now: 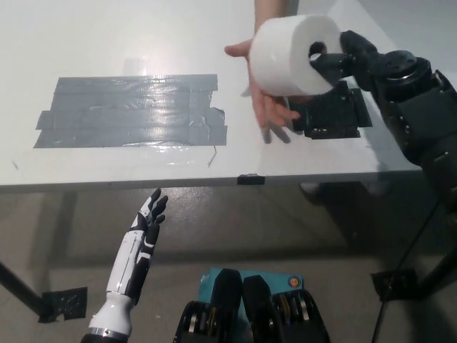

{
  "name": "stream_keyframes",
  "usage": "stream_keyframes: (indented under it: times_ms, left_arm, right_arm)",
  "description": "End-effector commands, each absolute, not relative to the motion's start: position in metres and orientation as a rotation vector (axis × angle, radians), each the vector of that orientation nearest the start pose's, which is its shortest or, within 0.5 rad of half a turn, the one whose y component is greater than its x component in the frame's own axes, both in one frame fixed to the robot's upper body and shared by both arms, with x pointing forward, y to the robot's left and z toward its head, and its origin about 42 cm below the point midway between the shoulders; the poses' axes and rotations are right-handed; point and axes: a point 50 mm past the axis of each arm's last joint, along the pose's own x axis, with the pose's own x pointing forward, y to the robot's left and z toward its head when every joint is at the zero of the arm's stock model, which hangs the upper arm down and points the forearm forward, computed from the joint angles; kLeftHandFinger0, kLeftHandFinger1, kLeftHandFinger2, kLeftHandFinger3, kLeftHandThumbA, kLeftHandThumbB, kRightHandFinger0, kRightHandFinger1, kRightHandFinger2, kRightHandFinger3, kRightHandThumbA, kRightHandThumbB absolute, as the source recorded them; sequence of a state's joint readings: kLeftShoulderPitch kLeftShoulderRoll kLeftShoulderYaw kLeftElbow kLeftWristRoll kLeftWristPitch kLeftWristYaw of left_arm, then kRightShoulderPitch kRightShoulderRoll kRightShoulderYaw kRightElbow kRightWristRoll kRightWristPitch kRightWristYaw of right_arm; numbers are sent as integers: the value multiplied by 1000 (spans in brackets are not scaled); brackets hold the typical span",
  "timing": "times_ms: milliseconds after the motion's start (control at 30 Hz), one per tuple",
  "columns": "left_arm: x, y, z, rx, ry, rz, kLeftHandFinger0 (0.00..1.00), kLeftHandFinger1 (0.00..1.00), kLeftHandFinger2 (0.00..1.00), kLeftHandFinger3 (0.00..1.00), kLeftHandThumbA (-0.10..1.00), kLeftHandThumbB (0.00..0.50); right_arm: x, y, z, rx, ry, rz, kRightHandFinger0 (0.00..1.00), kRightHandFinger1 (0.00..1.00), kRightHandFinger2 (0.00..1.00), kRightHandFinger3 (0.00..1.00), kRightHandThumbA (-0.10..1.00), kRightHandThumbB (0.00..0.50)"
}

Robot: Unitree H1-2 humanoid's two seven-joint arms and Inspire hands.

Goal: A toilet paper roll is kept on the black spot on the desk infront of the robot and the robot inserts its right thumb into the hole in the centre to grab the roll. Then it passes the roll to a person.

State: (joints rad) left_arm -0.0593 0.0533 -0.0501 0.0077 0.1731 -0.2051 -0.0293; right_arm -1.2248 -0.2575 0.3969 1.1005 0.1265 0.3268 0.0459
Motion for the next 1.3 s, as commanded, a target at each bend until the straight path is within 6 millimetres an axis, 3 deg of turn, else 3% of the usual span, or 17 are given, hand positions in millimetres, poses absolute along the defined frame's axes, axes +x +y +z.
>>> stream_keyframes:
  times_ms: [0,33,67,100,133,167,200,333,467,533,700,1267]
  left_arm:
    - [309,201,138,255,-318,-124,1000,1000,1000,1000,1000,122]
    - [309,201,138,256,-318,-123,1000,1000,1000,1000,1000,126]
    - [310,201,138,259,-318,-122,1000,1000,1000,1000,1000,125]
    - [313,201,141,262,-323,-123,1000,1000,1000,1000,1000,126]
    - [313,201,141,263,-323,-122,1000,1000,1000,1000,1000,128]
    - [314,201,141,262,-322,-122,1000,1000,1000,1000,1000,135]
    - [314,200,141,262,-323,-125,1000,1000,1000,1000,1000,132]
    - [315,199,144,259,-323,-129,1000,1000,1000,1000,1000,127]
    - [316,199,145,261,-326,-135,1000,1000,1000,1000,1000,112]
    - [317,199,146,261,-323,-135,1000,1000,1000,1000,1000,126]
    - [318,198,149,276,-328,-135,1000,1000,1000,1000,1000,115]
    - [321,198,152,264,-328,-135,1000,1000,1000,1000,1000,118]
  right_arm:
    - [601,-202,428,-769,-80,65,230,691,970,842,-100,229]
    - [601,-201,430,-778,-70,74,338,740,968,954,-67,260]
    - [601,-199,435,-795,-38,103,458,751,907,1000,57,294]
    - [600,-196,444,-801,-14,155,615,837,1000,1000,166,328]
    - [600,-194,448,-812,-2,206,787,960,1000,1000,234,359]
    - [599,-193,451,-821,10,240,975,1000,1000,1000,304,396]
    - [598,-192,453,-836,23,260,1000,1000,1000,1000,377,440]
    - [595,-185,462,-925,54,314,1000,1000,1000,1000,526,498]
    - [592,-180,469,-949,56,330,1000,1000,1000,1000,603,500]
    - [589,-180,473,-885,51,373,1000,1000,1000,1000,566,482]
    - [586,-177,480,-870,52,408,1000,1000,1000,1000,560,500]
    - [586,-185,473,-845,57,404,1000,1000,1000,1000,591,490]
